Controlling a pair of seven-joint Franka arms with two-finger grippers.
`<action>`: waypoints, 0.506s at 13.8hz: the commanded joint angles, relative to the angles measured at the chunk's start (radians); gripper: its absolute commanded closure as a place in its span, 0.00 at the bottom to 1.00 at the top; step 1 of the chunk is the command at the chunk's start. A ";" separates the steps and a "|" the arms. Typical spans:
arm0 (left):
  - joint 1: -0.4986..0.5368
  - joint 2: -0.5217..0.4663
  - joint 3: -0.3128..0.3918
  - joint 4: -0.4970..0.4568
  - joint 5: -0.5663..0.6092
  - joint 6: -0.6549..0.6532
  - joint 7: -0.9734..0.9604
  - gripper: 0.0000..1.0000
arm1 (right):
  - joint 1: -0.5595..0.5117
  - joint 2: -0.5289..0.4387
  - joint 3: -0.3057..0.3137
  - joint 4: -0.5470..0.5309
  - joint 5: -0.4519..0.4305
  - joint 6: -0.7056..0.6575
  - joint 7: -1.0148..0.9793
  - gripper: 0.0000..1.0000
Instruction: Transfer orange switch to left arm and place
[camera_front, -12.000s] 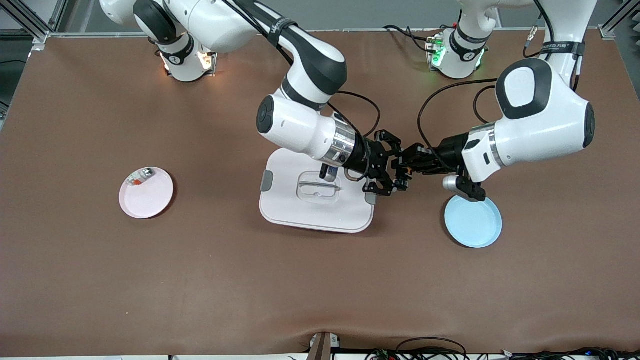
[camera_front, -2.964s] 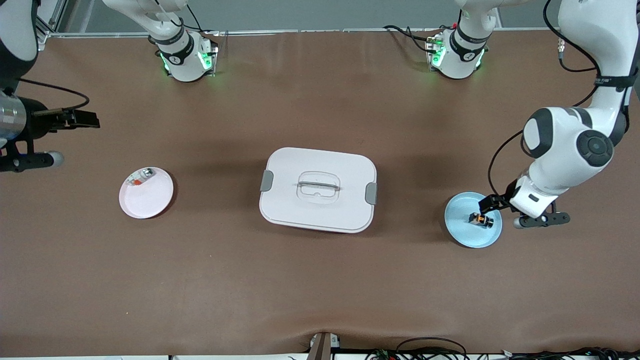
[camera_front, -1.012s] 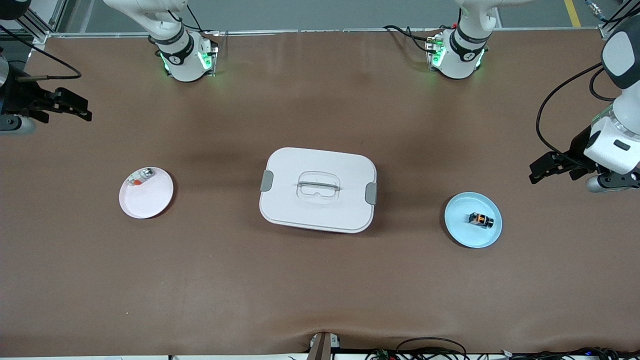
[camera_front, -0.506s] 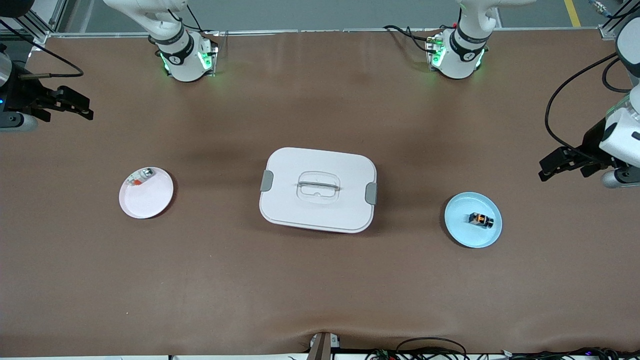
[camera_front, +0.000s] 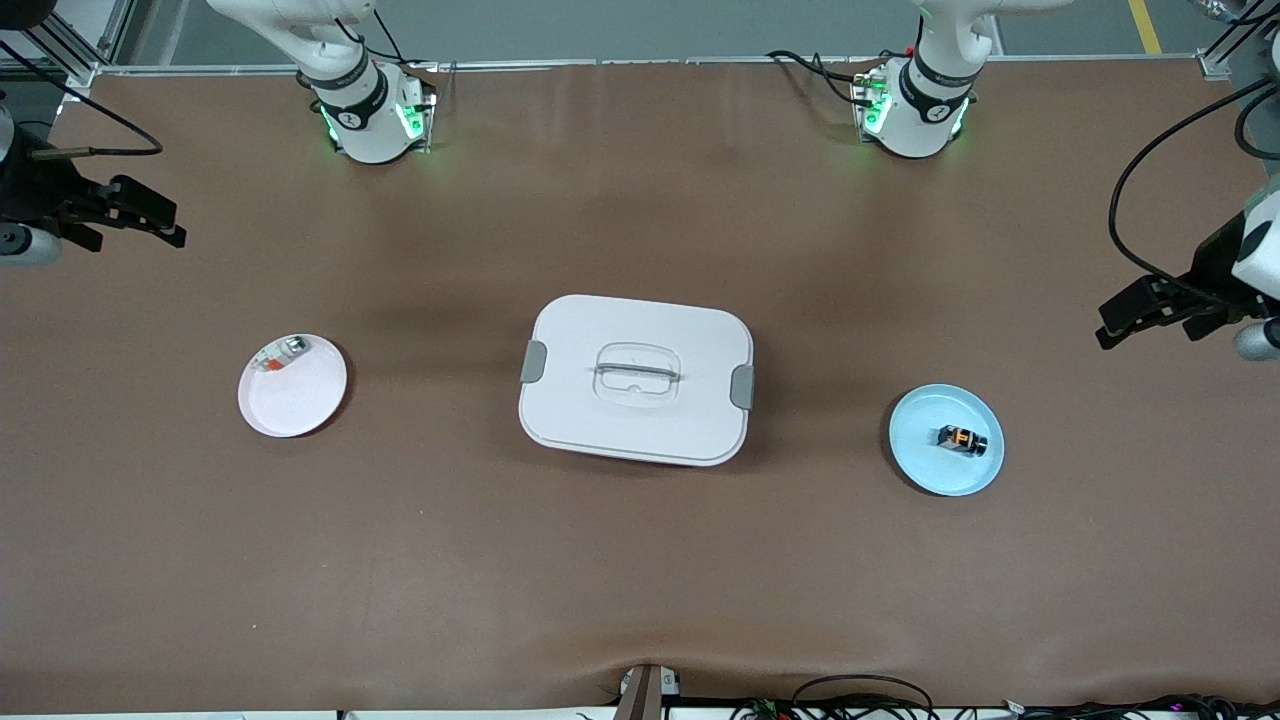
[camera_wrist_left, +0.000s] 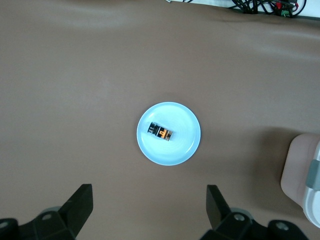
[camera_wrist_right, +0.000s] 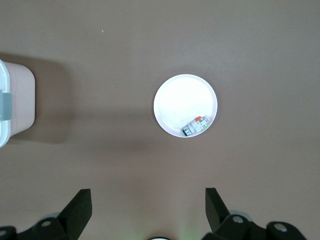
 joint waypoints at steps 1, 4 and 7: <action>-0.007 0.000 0.008 0.059 -0.021 -0.092 0.025 0.00 | -0.020 -0.027 0.010 -0.023 0.021 0.017 0.075 0.00; -0.007 -0.003 0.006 0.067 -0.013 -0.131 0.029 0.00 | -0.019 -0.028 0.011 -0.023 0.023 0.024 0.086 0.00; -0.007 -0.004 0.003 0.067 -0.008 -0.164 0.040 0.00 | -0.019 -0.030 0.011 -0.025 0.021 0.035 0.086 0.00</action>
